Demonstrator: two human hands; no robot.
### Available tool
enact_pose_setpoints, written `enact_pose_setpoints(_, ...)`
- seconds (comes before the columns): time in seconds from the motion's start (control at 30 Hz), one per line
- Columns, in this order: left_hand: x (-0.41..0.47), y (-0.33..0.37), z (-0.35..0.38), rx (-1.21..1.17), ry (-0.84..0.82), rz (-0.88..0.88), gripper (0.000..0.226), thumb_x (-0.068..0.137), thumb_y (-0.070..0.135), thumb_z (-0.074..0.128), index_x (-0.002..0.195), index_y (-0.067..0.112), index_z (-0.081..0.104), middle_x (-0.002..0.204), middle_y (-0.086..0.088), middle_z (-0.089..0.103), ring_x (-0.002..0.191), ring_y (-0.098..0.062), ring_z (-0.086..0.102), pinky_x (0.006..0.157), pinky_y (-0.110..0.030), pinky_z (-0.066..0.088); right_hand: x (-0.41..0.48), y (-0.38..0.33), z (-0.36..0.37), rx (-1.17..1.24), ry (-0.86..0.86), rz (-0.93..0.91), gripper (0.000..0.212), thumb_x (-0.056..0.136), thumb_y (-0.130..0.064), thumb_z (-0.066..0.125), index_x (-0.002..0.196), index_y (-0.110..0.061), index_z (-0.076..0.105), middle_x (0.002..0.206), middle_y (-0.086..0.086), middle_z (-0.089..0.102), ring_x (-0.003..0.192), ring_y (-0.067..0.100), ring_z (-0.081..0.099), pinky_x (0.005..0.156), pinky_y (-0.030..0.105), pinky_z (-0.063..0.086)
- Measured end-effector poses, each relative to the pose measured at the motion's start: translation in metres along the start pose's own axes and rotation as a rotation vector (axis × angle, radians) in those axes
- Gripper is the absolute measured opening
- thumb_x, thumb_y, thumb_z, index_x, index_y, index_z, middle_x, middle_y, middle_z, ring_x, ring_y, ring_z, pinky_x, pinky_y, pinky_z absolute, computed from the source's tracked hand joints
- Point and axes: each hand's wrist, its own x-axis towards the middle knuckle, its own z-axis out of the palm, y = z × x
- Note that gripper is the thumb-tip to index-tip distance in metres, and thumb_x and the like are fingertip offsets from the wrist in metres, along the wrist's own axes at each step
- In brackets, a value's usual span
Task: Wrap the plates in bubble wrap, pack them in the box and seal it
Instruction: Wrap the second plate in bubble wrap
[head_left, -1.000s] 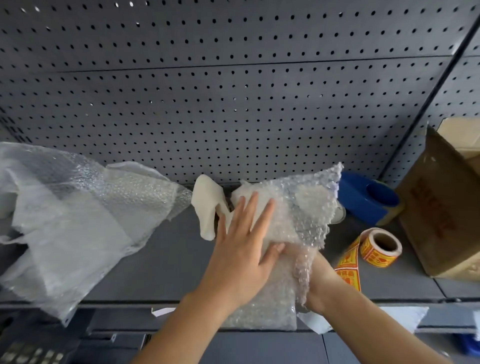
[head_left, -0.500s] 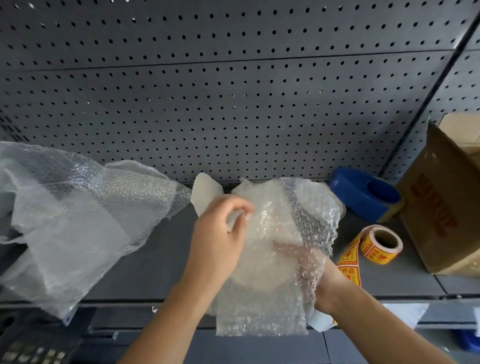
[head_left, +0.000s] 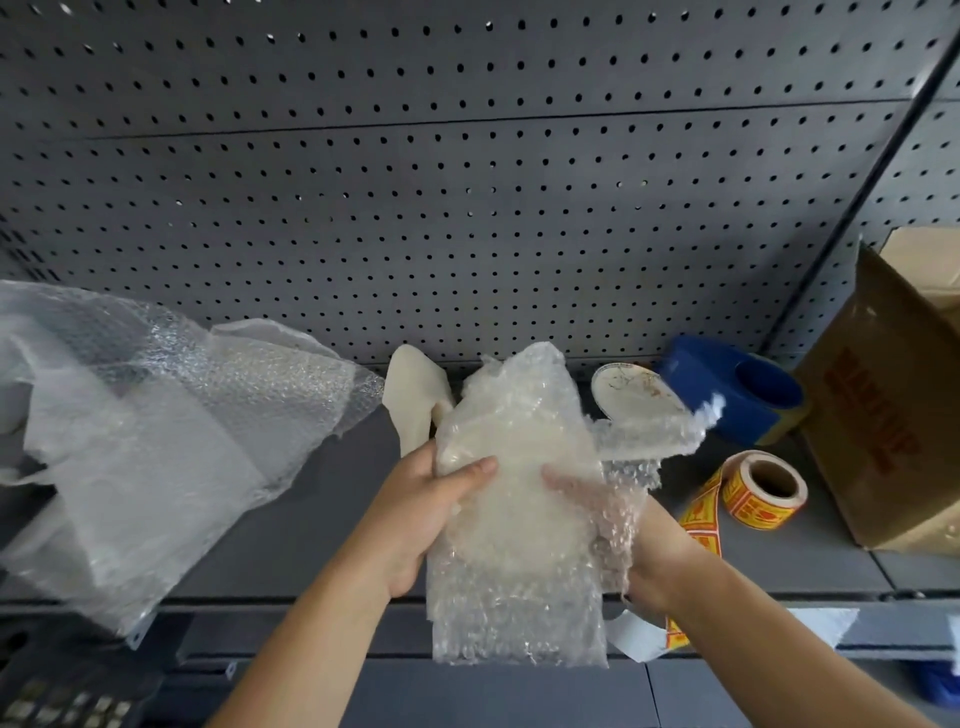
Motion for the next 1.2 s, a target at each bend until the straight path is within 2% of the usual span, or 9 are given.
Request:
enact_pose_setpoints(0.13, 0.007, -0.004, -0.002, -0.01, 0.054, 0.058, 0.032, 0.094, 0.011, 0.071, 0.125, 0.016, 0.066, 0.102, 0.001, 0.08, 0.089, -0.016, 0.078, 0.066, -0.029, 0.061, -0.001, -0.005, -0.009, 0.006, 0.003, -0.019, 0.03, 0.091, -0.02, 0.055, 0.113, -0.01, 0.072, 0.116, 0.013, 0.074, 0.106, 0.028, 0.072, 0.089, 0.044, 0.053)
enact_pose_setpoints(0.23, 0.012, -0.009, -0.005, 0.053, 0.124, 0.114, 0.026, 0.095, 0.014, 0.071, 0.12, 0.021, 0.068, 0.101, 0.006, 0.08, 0.092, -0.014, 0.077, 0.078, -0.036, 0.062, 0.002, -0.006, -0.028, -0.015, 0.165, -0.086, 0.023, 0.096, -0.013, 0.052, 0.107, -0.005, 0.07, 0.105, 0.016, 0.073, 0.088, 0.026, 0.075, 0.073, 0.034, 0.056)
enact_pose_setpoints(0.37, 0.016, -0.016, -0.007, 0.081, 0.162, 0.137, 0.023, 0.097, 0.014, 0.069, 0.115, 0.028, 0.065, 0.105, 0.007, 0.078, 0.093, -0.011, 0.076, 0.08, -0.038, 0.062, -0.013, -0.005, -0.042, -0.383, 0.499, -0.574, 0.015, 0.092, 0.004, 0.053, 0.083, -0.005, 0.062, 0.077, 0.005, 0.062, 0.073, 0.022, 0.057, 0.069, 0.027, 0.048)
enact_pose_setpoints(0.5, 0.019, -0.021, -0.003, 0.146, 0.193, 0.171, 0.024, 0.094, 0.019, 0.07, 0.114, 0.032, 0.064, 0.106, 0.008, 0.076, 0.096, -0.011, 0.074, 0.084, -0.041, 0.061, -0.038, -0.005, -0.007, -1.003, 0.124, -1.004, 0.012, 0.087, -0.006, 0.056, 0.091, -0.012, 0.067, 0.086, -0.009, 0.064, 0.082, 0.01, 0.061, 0.072, 0.014, 0.045)
enact_pose_setpoints(0.63, 0.016, -0.017, 0.005, 0.121, 0.135, 0.217, 0.037, 0.096, 0.017, 0.068, 0.129, 0.031, 0.059, 0.112, 0.011, 0.075, 0.101, -0.007, 0.073, 0.075, -0.027, 0.061, -0.007, 0.009, -0.004, -1.301, 0.098, -0.885, 0.034, 0.095, -0.02, 0.06, 0.129, -0.023, 0.061, 0.127, -0.013, 0.051, 0.121, 0.005, 0.051, 0.098, 0.024, 0.047)
enact_pose_setpoints(0.73, 0.01, -0.016, 0.01, 0.096, 0.066, 0.194, 0.058, 0.094, 0.022, 0.074, 0.145, 0.031, 0.048, 0.133, 0.01, 0.068, 0.118, -0.01, 0.067, 0.095, -0.042, 0.059, 0.013, 0.011, -0.012, -1.204, 0.297, -0.737, 0.051, 0.097, -0.03, 0.062, 0.144, -0.024, 0.046, 0.136, -0.013, 0.04, 0.13, 0.006, 0.043, 0.109, 0.034, 0.043)
enact_pose_setpoints(0.87, 0.008, -0.018, 0.011, 0.023, 0.008, 0.217, 0.042, 0.094, 0.01, 0.072, 0.126, 0.034, 0.058, 0.117, 0.009, 0.075, 0.105, -0.014, 0.074, 0.091, -0.044, 0.06, 0.024, 0.007, -0.015, -0.993, 0.421, -0.607, 0.055, 0.095, -0.034, 0.065, 0.144, -0.033, 0.042, 0.136, -0.011, 0.035, 0.129, 0.013, 0.044, 0.108, 0.034, 0.043)
enact_pose_setpoints(0.97, 0.007, -0.014, 0.011, -0.048, -0.043, 0.209, 0.046, 0.093, 0.009, 0.073, 0.129, 0.034, 0.057, 0.117, 0.005, 0.075, 0.104, -0.016, 0.075, 0.085, -0.039, 0.062, 0.027, 0.0, -0.014, -0.682, 0.319, -0.397, 0.054, 0.095, -0.035, 0.065, 0.143, -0.038, 0.04, 0.136, -0.009, 0.052, 0.118, 0.012, 0.059, 0.099, 0.038, 0.054)
enact_pose_setpoints(1.2, 0.007, -0.006, 0.008, -0.023, -0.114, 0.102, 0.048, 0.091, 0.01, 0.073, 0.133, 0.03, 0.059, 0.115, 0.005, 0.077, 0.105, -0.016, 0.074, 0.086, -0.036, 0.06, 0.021, -0.006, -0.015, -0.284, 0.155, -0.177, 0.022, 0.099, -0.026, 0.06, 0.116, -0.014, 0.066, 0.107, 0.008, 0.077, 0.1, 0.028, 0.074, 0.094, 0.055, 0.055)
